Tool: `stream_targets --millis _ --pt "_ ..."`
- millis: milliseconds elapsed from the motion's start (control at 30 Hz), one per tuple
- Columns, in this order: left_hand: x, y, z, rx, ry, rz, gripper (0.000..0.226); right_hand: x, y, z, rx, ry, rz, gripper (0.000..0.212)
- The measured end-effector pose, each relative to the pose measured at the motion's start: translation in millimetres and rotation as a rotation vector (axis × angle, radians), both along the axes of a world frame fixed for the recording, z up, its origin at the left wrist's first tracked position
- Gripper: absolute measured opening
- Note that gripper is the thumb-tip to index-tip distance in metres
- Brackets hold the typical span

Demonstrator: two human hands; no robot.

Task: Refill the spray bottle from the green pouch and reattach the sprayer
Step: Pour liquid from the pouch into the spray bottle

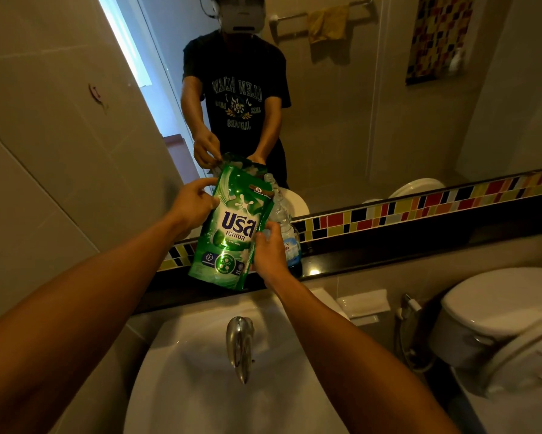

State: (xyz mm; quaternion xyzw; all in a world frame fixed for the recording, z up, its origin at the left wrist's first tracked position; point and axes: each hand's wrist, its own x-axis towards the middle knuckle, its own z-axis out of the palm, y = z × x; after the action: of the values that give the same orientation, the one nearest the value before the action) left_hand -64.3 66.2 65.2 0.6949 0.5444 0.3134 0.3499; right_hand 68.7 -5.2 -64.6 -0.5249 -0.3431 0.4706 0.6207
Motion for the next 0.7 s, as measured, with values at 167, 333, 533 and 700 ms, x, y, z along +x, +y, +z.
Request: stream_targets --millis 167,333,533,700 --pt "-3 -3 -26 0.028 -0.066 0.068 0.046 8 4 -15 0.011 -0.180 -0.023 0.025" --pt "-6 -10 -55 -0.013 -0.138 0.110 0.046 16 0 -29 -0.004 -0.248 -0.017 0.018" --pt "-8 -18 -87 -0.076 -0.269 0.159 0.041 21 -12 -38 -0.001 -0.349 0.004 0.015" --pt "-8 -33 -105 -0.149 -0.422 0.207 0.026 23 -19 -42 0.037 -0.472 0.020 0.013"
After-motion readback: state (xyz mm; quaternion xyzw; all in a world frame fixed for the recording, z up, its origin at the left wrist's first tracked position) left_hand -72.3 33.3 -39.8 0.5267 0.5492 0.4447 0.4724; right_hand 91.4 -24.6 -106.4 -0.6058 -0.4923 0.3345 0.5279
